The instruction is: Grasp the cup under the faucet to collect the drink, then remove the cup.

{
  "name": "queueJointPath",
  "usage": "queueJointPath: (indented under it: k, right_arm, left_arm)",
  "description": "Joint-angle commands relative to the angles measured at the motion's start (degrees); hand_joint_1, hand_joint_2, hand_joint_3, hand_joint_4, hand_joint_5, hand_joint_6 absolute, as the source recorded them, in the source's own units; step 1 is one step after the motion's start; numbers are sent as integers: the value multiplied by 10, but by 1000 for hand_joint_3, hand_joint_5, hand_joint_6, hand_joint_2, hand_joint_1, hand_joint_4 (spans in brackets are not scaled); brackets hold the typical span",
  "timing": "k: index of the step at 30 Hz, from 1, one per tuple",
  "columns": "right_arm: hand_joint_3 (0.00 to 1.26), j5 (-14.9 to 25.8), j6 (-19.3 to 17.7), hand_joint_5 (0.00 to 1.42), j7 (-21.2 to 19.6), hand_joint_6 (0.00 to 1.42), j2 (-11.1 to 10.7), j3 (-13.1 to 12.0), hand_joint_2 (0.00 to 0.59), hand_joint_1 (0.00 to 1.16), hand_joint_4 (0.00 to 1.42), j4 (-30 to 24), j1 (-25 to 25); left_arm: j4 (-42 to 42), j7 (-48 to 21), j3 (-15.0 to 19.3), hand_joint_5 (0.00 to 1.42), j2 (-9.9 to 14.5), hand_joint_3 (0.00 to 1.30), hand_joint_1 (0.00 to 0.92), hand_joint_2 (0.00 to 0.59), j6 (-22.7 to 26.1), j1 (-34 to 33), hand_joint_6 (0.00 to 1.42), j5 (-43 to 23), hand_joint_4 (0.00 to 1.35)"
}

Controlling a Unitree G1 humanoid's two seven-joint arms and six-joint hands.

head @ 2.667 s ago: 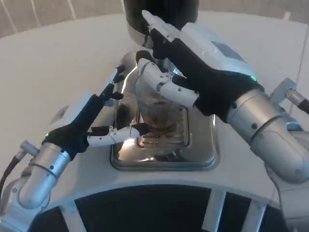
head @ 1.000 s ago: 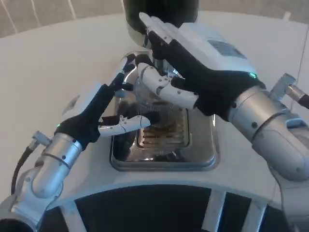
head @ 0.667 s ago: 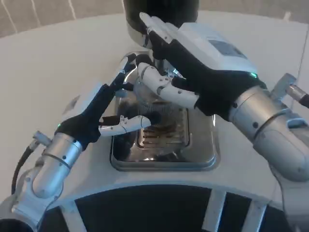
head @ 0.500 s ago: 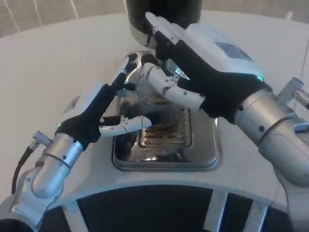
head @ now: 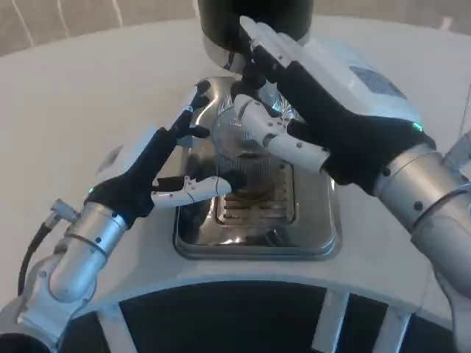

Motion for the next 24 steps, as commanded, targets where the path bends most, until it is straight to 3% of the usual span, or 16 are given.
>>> queueJointPath:
  k: [1, 10, 14, 19, 24]
  right_arm:
    - [0, -8, -23, 0, -15, 0, 7, -4, 586, 8, 0, -16, 7]
    - [0, -33, -49, 0, -47, 0, 26, -13, 586, 19, 0, -53, 28]
    - [0, -65, -60, 0, -58, 0, 34, -18, 586, 22, 0, -96, 53]
    - [0, -98, -66, 0, -44, 0, 41, -29, 586, 31, 0, -141, 90]
    - [0, -130, -64, 0, -20, 0, 46, -54, 586, 81, 0, -191, 139]
  left_arm:
    - [-3, -6, -3, 278, 7, 0, 370, 58, -10, 12, 315, -1, 0]
    - [-6, -7, -3, 278, 10, 0, 370, 58, -10, 18, 315, -1, 0]
    - [-9, -6, -4, 278, 10, 0, 370, 58, -9, 20, 315, 0, 0]
    - [-12, -6, -5, 278, 10, 0, 370, 58, -9, 20, 315, 0, 0]
    - [-13, -6, -6, 279, 10, 0, 367, 55, -8, 22, 316, 0, 0]
